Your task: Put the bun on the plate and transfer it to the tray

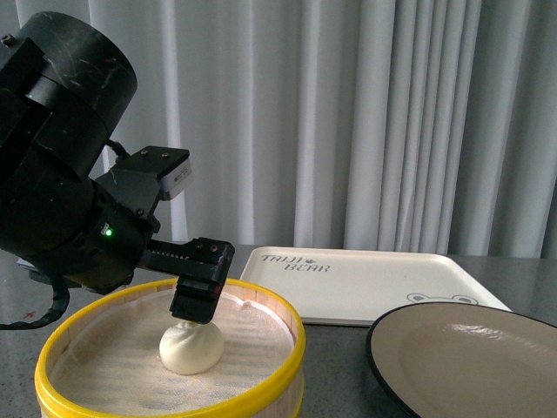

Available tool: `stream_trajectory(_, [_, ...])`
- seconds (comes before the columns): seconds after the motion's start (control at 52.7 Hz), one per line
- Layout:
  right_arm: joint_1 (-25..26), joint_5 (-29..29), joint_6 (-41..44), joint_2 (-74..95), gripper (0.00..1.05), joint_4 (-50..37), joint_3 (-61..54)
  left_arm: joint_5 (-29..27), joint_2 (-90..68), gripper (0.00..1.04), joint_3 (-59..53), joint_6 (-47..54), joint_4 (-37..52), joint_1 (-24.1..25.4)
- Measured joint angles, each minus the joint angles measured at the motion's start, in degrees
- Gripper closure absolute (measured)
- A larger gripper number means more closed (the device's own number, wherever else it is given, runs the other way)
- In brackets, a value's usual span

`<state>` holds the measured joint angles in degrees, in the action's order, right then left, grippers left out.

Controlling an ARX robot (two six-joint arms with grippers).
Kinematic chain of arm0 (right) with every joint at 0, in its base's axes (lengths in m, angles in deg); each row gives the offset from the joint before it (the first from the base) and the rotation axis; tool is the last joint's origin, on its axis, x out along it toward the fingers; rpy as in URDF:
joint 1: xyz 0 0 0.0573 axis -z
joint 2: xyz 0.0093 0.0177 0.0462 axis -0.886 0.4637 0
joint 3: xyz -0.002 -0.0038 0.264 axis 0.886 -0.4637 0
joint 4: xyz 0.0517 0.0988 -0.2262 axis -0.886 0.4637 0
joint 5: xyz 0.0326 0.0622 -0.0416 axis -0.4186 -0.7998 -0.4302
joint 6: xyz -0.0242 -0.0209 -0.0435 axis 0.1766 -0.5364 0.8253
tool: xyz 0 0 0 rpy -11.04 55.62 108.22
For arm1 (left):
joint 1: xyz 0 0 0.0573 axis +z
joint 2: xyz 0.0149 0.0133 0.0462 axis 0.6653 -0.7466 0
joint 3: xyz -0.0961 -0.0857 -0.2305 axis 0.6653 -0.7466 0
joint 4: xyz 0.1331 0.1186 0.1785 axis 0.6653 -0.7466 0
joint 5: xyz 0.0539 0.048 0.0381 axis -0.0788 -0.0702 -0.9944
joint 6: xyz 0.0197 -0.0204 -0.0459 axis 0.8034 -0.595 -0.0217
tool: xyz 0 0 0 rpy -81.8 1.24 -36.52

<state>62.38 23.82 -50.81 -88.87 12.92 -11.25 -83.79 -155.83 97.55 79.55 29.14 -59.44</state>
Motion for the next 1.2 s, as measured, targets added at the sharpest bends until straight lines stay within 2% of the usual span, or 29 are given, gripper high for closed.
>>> stream_trajectory(0.247, [0.0,0.0,0.0,0.0,0.09,0.0,0.0,-0.39,-3.3,0.07,1.86,-2.14,-3.91,0.33])
stream_trajectory(0.645, [0.0,0.02,0.0,0.0,0.09,0.0,0.0,-0.87,-4.5,0.07,2.58,-3.17,-3.76,-0.7])
stream_trajectory(1.082, [0.0,0.02,0.0,0.0,0.09,0.0,0.0,1.29,-4.5,0.07,2.58,-4.37,-3.78,-1.05])
stream_trajectory(1.196, [0.0,0.0,0.0,0.0,0.09,0.0,0.0,1.66,-4.5,0.21,2.58,-4.48,-3.89,-1.09])
